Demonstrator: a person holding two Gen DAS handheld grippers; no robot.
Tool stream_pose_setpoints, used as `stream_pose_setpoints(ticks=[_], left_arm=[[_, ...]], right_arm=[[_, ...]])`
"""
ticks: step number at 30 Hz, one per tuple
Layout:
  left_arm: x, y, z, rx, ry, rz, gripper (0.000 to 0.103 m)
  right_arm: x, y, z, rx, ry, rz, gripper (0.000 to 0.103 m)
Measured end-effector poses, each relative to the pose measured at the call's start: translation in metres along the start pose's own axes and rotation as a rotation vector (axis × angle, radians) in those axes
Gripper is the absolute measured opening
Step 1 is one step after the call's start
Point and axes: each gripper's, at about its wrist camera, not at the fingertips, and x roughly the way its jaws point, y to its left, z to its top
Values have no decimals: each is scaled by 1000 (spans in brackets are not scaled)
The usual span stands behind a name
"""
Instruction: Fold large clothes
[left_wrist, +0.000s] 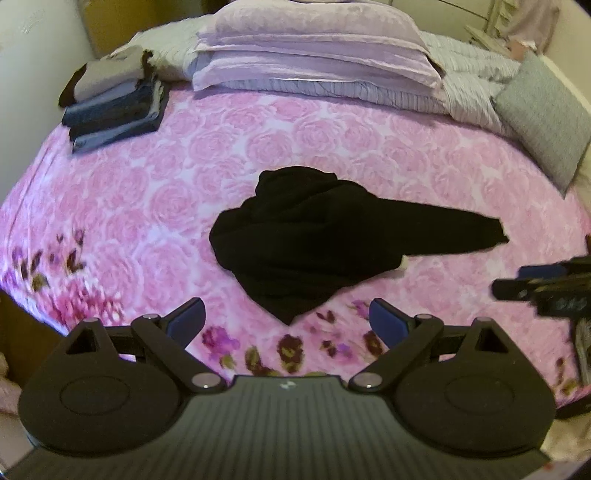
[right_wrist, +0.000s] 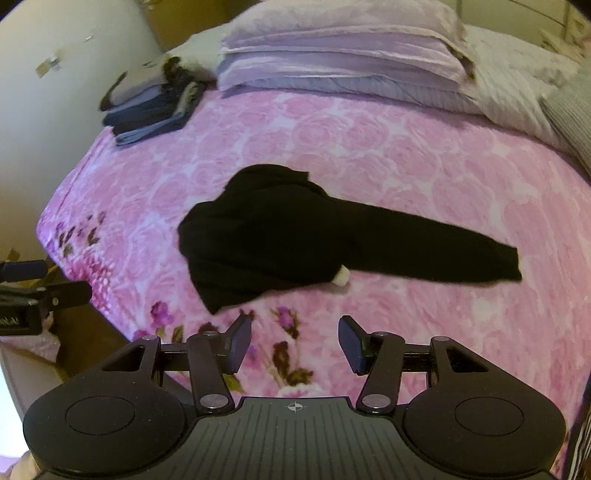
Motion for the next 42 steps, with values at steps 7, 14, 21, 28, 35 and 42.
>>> stream_pose_setpoints(ticks=[7, 14, 21, 28, 35, 42], left_arm=[[54, -1, -10, 166, -3, -11, 90], [126, -16, -18, 370, -3, -55, 84], [201, -44, -36, 567, -8, -55, 75], [257, -71, -63, 800, -99, 9, 53], [284, -81, -71, 881, -167, 30, 45], [233, -30, -48, 763, -251, 14, 8]], right_arm=[[-1, -27, -14, 162, -25, -83, 49], [6, -56, -30, 338, -35, -195, 49], [21, -80, -51, 439, -32, -299, 49], [35, -111, -85, 528, 27, -389, 50], [57, -123, -97, 537, 86, -405, 49], [75, -121, -56, 447, 56, -384, 49]])
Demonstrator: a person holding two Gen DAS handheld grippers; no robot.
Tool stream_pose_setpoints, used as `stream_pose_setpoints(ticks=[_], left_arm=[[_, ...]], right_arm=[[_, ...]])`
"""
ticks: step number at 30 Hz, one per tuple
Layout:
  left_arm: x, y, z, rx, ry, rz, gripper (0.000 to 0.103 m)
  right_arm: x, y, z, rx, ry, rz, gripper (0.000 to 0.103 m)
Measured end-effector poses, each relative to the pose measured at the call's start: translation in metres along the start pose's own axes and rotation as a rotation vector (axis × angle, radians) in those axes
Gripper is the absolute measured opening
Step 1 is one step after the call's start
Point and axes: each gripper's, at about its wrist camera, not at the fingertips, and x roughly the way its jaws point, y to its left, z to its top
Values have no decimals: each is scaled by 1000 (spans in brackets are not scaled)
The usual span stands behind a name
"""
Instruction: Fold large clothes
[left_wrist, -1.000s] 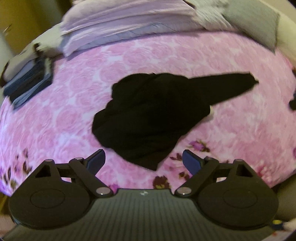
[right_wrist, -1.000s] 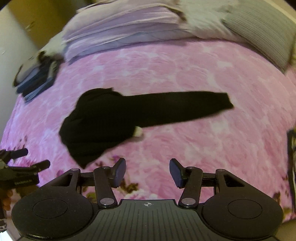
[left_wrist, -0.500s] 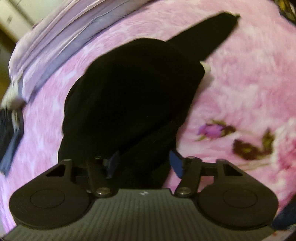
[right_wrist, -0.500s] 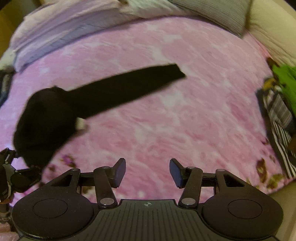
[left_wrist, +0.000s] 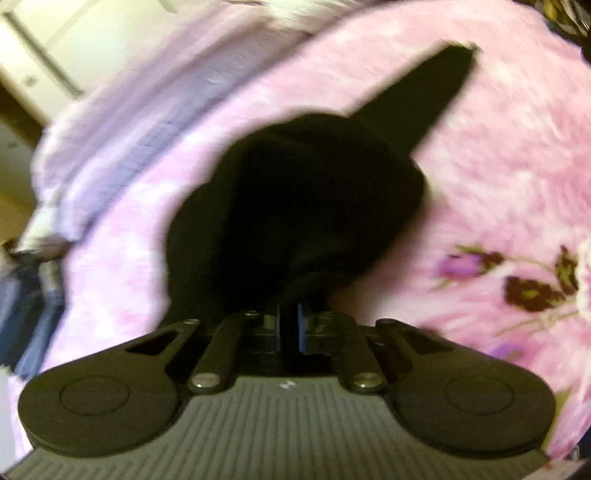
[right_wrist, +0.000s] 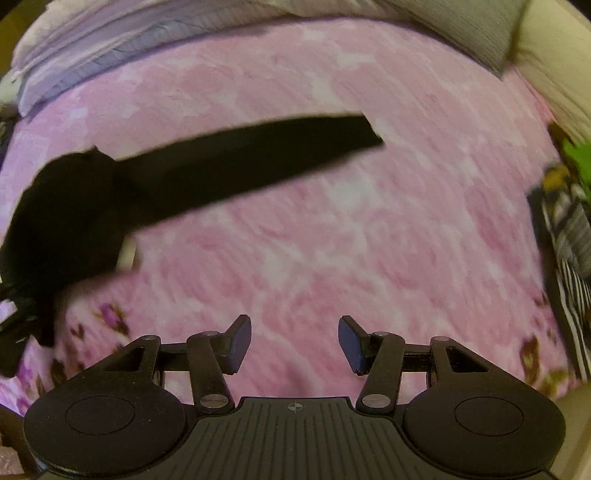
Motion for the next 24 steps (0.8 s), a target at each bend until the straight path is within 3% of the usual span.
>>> stream_pose_setpoints(ticks=[6, 10, 15, 20, 24], left_arm=[[-63, 127, -15, -331, -5, 143, 5], [-80, 198, -33, -520, 3, 144, 5], [-71, 223, -49, -604, 32, 125, 5], [-60, 221, -56, -600, 24, 108, 5], [-53, 223, -63, -586, 23, 97, 5]], right_arm=[[5, 51, 41, -139, -114, 100, 49], [11, 108, 56, -336, -205, 193, 49], [34, 183, 37, -734, -278, 233, 49], [63, 225, -6, -1121, -327, 200, 49], [90, 241, -37, -1315, -388, 119, 49]])
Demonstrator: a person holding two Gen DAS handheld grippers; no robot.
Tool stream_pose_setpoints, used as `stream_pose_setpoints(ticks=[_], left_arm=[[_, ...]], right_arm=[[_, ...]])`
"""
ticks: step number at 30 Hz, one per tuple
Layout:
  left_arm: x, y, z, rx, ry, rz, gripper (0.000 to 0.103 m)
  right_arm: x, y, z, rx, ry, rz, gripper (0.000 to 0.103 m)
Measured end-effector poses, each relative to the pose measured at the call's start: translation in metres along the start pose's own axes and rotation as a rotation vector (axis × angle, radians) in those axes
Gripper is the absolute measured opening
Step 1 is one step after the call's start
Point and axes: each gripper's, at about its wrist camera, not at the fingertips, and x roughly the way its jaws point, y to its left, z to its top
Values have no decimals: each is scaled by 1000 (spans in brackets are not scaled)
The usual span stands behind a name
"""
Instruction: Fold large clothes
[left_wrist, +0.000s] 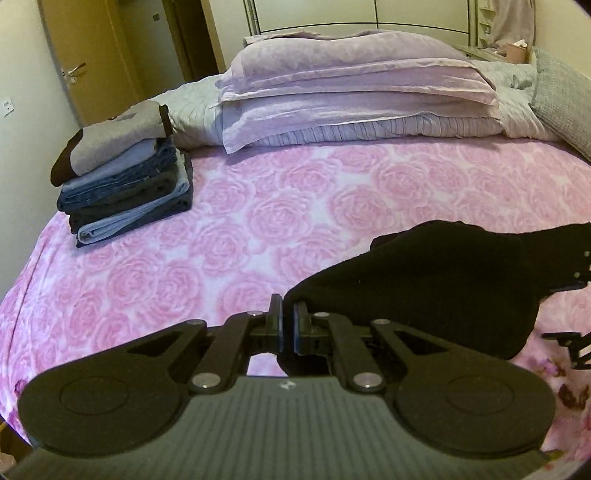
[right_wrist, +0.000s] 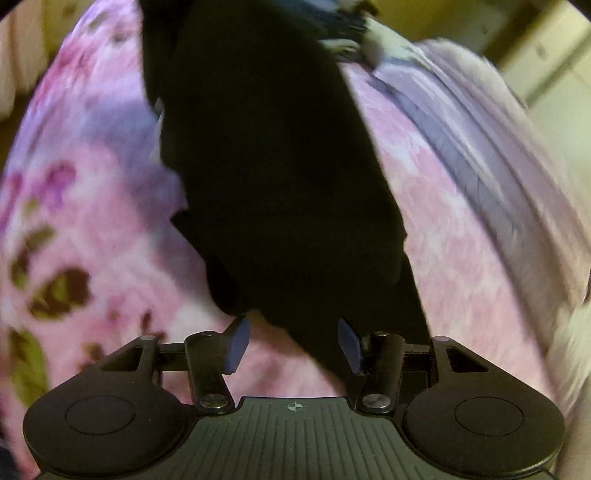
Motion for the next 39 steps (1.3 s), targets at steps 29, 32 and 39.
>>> stream_pose_setpoints(ticks=[29, 32, 39], left_arm=[[-163, 60, 125, 149, -520, -183, 4], [-202, 55, 109, 170, -569, -148, 4], [-260, 44, 68, 177, -563, -124, 4]], right_arm=[[-305, -100, 121, 596, -509, -716, 0], [-341, -87, 123, 578, -593, -739, 0], [-406, -57, 106, 531, -670, -761, 0]])
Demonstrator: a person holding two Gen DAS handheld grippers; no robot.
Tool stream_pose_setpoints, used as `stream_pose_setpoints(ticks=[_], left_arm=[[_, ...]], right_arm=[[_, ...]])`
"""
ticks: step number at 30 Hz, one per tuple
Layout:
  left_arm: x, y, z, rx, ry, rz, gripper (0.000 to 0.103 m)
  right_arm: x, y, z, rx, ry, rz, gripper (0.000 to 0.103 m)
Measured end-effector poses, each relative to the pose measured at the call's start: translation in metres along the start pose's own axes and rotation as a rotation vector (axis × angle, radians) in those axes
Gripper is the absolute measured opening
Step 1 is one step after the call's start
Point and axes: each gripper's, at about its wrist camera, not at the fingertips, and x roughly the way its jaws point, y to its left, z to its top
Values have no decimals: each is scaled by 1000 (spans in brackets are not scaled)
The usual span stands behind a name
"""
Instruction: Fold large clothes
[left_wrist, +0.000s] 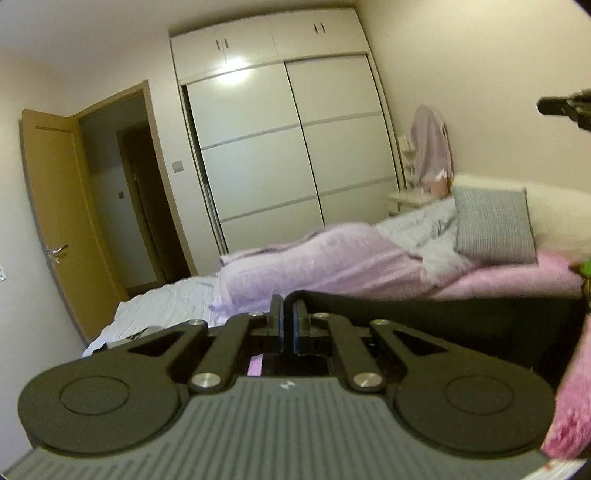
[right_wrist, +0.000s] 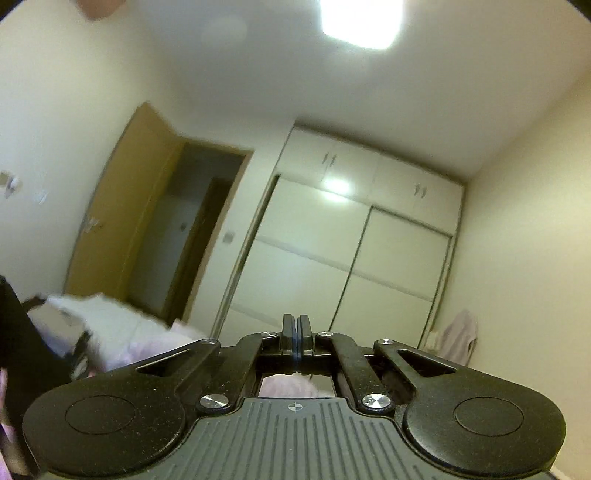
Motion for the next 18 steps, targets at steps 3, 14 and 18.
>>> stream_pose_setpoints(ticks=[3, 14, 18], left_arm=[[8, -13, -17, -14, 72, -44, 4], [57, -25, -13, 113, 168, -125, 4], [95, -32, -1, 140, 177, -172, 4]], right_arm=[[6, -1, -25, 90, 210, 113, 0], [-15, 87, -155, 268, 732, 324, 34], [-1, 91, -161, 316, 772, 288, 44]])
